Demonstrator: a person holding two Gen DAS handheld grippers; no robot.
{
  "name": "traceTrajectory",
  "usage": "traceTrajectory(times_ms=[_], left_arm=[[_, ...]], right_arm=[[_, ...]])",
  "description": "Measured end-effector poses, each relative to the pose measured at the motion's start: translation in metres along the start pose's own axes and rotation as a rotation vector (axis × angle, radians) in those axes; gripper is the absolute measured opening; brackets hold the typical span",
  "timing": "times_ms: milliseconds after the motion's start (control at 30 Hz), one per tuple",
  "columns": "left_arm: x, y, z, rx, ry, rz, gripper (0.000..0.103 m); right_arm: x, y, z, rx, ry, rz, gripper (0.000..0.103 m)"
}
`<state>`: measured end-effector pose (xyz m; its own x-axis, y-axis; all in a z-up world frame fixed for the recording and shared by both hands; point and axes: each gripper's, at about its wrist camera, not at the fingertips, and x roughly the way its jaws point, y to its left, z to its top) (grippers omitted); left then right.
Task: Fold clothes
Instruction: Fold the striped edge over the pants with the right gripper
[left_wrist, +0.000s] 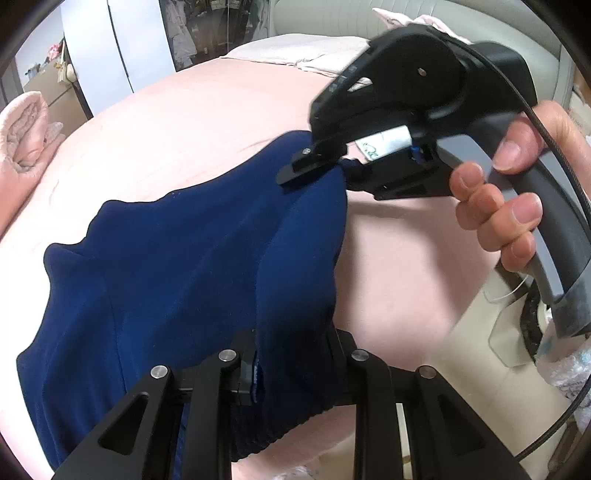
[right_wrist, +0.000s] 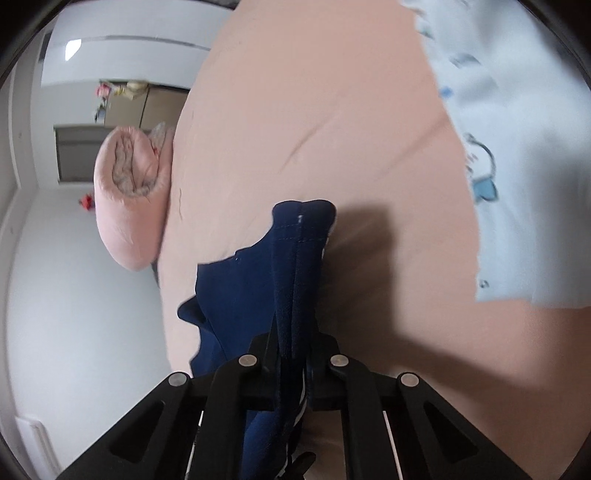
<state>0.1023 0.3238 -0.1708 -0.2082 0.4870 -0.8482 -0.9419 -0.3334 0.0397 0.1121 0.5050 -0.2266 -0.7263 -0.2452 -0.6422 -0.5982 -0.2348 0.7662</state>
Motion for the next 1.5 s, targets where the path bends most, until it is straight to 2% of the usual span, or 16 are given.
traceTrajectory(times_ms=[167,333,500,600,633,967,1500], left_arm=[[-0.012,0.008,-0.001,-0.054,-0.036,-0.008,0.022],[-0.023,0.024,-0.007,-0.199,-0.044,-0.061,0.022],[-0.036,0.056,-0.013,-0.352,-0.055,-0.12,0.022],[-0.066,0.044,-0.014,-0.408,-0.079,-0.138,0.022],[-0.064,0.048,-0.013,-0.418,-0.087,-0.142,0.022],[-0.072,0.083,-0.012,-0.522,-0.132,-0.149,0.022],[-0.102,0.133,-0.05,-0.696,-0.141,-0.106,0.022]], right_arm=[[-0.007,0.028,-0.003,-0.081,-0.007,-0.067,0.005],[-0.01,0.057,-0.007,-0.159,-0.002,-0.151,0.004],[-0.008,0.087,-0.012,-0.234,0.018,-0.192,0.004],[-0.007,0.108,-0.015,-0.285,0.015,-0.202,0.004],[-0.007,0.117,-0.016,-0.304,0.013,-0.21,0.004],[0.007,0.188,-0.037,-0.455,0.016,-0.249,0.004],[0.057,0.257,-0.078,-0.626,0.081,-0.292,0.004]])
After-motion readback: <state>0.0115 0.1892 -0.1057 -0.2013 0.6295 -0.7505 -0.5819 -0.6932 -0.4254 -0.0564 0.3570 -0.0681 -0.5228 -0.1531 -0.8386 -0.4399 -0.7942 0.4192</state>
